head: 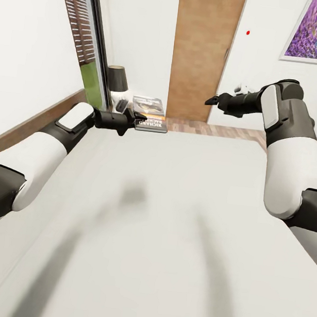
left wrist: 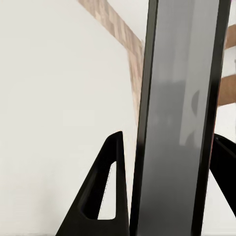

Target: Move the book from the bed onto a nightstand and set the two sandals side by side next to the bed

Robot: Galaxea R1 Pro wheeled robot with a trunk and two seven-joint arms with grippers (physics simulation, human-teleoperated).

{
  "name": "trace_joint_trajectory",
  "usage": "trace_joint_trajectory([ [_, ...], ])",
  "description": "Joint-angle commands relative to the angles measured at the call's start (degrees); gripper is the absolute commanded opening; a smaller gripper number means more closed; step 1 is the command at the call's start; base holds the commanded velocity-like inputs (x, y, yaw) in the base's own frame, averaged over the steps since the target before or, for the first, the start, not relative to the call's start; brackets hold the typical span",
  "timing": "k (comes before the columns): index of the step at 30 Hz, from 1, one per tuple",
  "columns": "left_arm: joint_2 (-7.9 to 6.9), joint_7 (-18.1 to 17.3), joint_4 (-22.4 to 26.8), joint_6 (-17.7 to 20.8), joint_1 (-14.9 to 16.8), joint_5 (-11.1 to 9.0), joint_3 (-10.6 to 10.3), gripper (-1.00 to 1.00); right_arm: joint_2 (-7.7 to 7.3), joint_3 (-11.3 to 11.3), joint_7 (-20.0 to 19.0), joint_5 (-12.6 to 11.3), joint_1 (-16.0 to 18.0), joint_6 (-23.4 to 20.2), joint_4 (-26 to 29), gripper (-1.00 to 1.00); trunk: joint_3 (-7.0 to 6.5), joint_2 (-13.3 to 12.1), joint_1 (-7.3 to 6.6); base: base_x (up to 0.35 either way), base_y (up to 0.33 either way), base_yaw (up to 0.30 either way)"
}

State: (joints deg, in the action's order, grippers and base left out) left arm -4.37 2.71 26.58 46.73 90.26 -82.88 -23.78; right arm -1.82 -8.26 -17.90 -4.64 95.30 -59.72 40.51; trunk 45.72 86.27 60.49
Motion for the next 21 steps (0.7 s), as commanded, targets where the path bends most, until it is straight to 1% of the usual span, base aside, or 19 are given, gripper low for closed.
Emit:
trace_joint_trajectory([
  [1,-0.09,0.27,0.06,0.27,-0.15,-0.25,-0.3,-1.0,0.02,0.0,0.24,-0.48,-0.65,-0.28,0.44,1.0,-0.05,0.02,0.0,0.0,0.0,0.0],
  [4,-0.15,0.27,0.06,0.75,-0.44,0.5,-0.3,-1.0,0.1,0.44,0.24,-0.47,-2.02,-0.28,1.39,1.0,-0.34,0.02,0.0,0.0,0.0,0.0],
  [7,-0.28,0.27,0.05,1.2,-0.7,1.19,-0.3,-1.0,0.29,1.7,0.24,-0.48,-3.85,-0.28,2.92,1.0,-0.62,0.02,0.0,0.0,0.0,0.0],
  [8,-0.28,0.27,0.05,1.2,-0.7,1.19,-0.3,-1.0,0.29,1.7,0.24,-0.48,-3.85,-0.28,2.92,1.0,-0.72,0.02,0.0,0.0,0.0,0.0],
  [12,-0.39,0.32,0.12,1.6,-1.18,1.73,-0.3,-1.0,0.42,3.36,0.24,-0.53,-6.15,-0.28,5.22,1.0,-1.1,0.02,0.0,0.0,0.0,0.0],
  [21,-0.43,0.41,0.49,3.2,-2.83,2.39,-0.3,-1.0,0.28,4.59,0.24,-0.49,-9.1,-0.28,7.33,1.0,-1.96,0.02,0.0,0.0,0.0,0.0],
])
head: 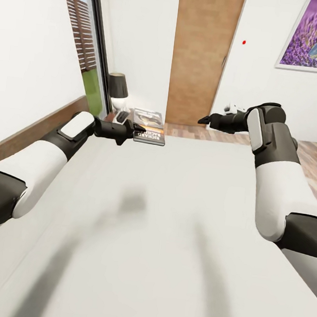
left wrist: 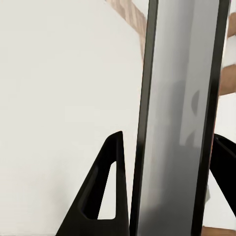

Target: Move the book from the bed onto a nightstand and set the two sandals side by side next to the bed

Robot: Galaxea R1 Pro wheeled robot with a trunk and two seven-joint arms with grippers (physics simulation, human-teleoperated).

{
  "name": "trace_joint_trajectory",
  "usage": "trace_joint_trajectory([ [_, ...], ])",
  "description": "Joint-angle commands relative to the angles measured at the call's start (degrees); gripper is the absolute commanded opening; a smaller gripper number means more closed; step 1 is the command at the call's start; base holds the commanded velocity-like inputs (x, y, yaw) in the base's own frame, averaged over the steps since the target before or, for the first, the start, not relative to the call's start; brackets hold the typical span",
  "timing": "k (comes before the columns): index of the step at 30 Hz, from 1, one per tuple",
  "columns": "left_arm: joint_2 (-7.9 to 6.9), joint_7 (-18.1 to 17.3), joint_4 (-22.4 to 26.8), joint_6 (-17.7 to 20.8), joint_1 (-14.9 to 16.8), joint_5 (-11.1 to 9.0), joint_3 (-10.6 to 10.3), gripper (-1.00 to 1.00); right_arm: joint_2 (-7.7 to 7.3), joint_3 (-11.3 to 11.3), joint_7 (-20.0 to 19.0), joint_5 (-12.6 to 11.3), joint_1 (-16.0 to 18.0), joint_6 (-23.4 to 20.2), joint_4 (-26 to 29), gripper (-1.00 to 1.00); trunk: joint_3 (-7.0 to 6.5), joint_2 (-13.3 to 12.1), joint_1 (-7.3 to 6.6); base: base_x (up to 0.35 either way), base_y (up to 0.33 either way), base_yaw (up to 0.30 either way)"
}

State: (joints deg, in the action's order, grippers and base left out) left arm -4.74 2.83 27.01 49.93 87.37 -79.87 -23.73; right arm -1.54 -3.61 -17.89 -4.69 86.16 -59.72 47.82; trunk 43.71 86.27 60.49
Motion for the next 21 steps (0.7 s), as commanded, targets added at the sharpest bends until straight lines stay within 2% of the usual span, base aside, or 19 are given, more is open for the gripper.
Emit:
trace_joint_trajectory([
  [1,-0.07,0.3,0.11,0.17,-0.22,-0.57,-0.35,-1.0,-0.06,0.13,0.23,-0.44,-0.36,-0.28,0.21,1.0,-0.05,0.02,0.0,0.0,0.0,0.0],
  [10,-0.09,0.39,0.32,1.06,-1.22,0.21,-0.77,-1.0,-0.27,1.42,0.23,-0.42,-3.16,-0.28,2.66,1.0,-0.9,0.02,0.0,0.0,0.0,0.0],
  [13,-0.09,0.34,0.33,1.63,-1.35,1.04,-1.04,-1.0,-0.34,2.76,0.23,-0.44,-4.16,-0.28,4.01,1.0,-1.19,0.02,0.0,0.0,0.0,0.0],
  [21,-0.06,0.23,0.43,2.09,-2.3,1.81,-1.25,-1.0,-0.53,4.2,0.16,-0.42,-5.55,-0.28,6.86,1.0,-1.95,0.02,0.0,0.0,0.0,0.0],
])
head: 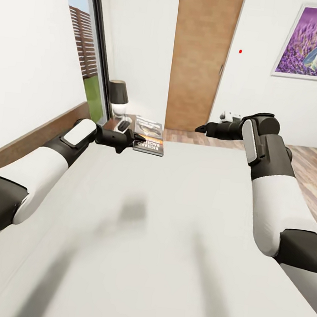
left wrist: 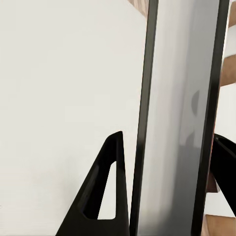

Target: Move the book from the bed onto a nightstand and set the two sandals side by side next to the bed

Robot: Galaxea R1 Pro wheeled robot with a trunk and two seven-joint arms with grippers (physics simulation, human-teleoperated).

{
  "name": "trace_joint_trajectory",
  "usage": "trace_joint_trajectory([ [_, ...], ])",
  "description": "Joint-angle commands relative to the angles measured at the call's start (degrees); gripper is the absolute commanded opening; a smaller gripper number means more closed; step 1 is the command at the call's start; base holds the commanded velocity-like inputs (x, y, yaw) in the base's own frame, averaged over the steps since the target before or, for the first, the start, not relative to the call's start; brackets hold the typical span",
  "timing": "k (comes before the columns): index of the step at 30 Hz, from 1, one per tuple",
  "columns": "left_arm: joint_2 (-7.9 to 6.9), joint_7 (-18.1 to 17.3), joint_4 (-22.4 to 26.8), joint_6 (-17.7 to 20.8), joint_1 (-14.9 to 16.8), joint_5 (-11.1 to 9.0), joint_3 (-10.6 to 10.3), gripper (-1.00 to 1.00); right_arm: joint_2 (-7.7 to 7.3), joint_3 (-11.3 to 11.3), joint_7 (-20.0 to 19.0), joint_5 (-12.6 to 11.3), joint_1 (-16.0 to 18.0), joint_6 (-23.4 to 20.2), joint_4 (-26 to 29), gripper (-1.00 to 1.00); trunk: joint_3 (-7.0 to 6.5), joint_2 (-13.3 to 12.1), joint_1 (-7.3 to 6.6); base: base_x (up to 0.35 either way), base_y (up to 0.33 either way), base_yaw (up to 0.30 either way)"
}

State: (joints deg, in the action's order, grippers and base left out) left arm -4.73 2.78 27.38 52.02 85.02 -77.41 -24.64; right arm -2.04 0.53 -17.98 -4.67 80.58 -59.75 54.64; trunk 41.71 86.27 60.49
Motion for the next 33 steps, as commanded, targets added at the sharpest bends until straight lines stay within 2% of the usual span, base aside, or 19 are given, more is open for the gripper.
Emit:
trace_joint_trajectory([
  [1,-0.07,0.28,0.07,0.0,0.05,-0.65,-0.33,-1.0,-0.03,0.06,0.25,-0.44,0.03,-0.25,0.04,1.0,-0.05,0.03,0.0,0.0,0.0,0.0],
  [14,-0.09,0.22,0.83,0.17,-0.95,-0.41,-0.4,-1.0,-0.15,0.57,0.05,-0.43,-2.98,-0.25,3.7,1.0,-1.28,0.03,0.0,0.0,0.0,0.0],
  [33,-0.17,0.53,2.32,0.18,-1.15,-0.3,-0.68,-1.0,-1.26,0.61,-0.05,-0.39,-3.39,-0.25,4.31,1.0,-1.97,0.03,0.0,0.0,0.0,0.0],
])
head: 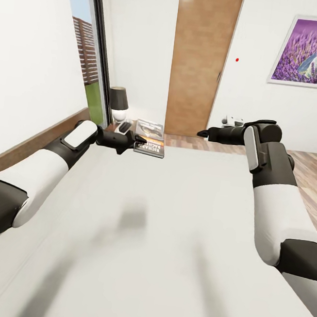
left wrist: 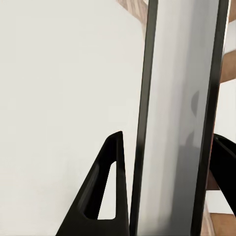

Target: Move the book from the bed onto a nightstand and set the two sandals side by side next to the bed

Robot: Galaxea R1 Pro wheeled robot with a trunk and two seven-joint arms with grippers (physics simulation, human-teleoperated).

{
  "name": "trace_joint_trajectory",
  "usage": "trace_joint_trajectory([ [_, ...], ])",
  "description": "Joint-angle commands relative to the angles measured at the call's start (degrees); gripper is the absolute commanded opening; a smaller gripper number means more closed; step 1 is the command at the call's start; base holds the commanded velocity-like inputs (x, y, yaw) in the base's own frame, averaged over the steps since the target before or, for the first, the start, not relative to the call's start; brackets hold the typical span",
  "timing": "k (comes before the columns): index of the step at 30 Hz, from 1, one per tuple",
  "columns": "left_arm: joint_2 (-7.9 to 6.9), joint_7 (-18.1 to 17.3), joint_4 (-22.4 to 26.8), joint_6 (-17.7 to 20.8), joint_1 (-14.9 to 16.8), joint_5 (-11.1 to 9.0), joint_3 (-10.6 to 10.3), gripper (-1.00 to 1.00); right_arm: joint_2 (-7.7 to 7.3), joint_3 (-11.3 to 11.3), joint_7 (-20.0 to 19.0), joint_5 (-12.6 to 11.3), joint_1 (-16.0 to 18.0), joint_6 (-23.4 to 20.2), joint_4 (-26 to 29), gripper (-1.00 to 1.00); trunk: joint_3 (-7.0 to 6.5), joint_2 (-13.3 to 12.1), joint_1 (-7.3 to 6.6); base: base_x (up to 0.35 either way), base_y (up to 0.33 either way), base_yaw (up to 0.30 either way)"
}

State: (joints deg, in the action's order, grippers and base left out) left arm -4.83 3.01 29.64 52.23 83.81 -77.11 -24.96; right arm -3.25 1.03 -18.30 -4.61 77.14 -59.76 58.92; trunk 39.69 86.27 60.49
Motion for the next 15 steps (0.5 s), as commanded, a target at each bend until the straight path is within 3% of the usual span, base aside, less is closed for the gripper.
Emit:
trace_joint_trajectory([
  [1,-0.08,0.33,0.12,-0.02,0.05,-0.61,-0.38,-1.0,-0.07,0.09,0.27,-0.46,0.04,-0.24,0.03,1.0,0.05,0.03,0.0,0.0,0.0,0.0],
  [15,-0.09,0.41,0.44,-0.02,0.04,-0.59,-0.43,-1.0,0.01,-0.44,0.36,-1.11,-0.21,-0.24,2.22,1.0,0.03,0.03,0.0,0.0,0.0,0.0],
])
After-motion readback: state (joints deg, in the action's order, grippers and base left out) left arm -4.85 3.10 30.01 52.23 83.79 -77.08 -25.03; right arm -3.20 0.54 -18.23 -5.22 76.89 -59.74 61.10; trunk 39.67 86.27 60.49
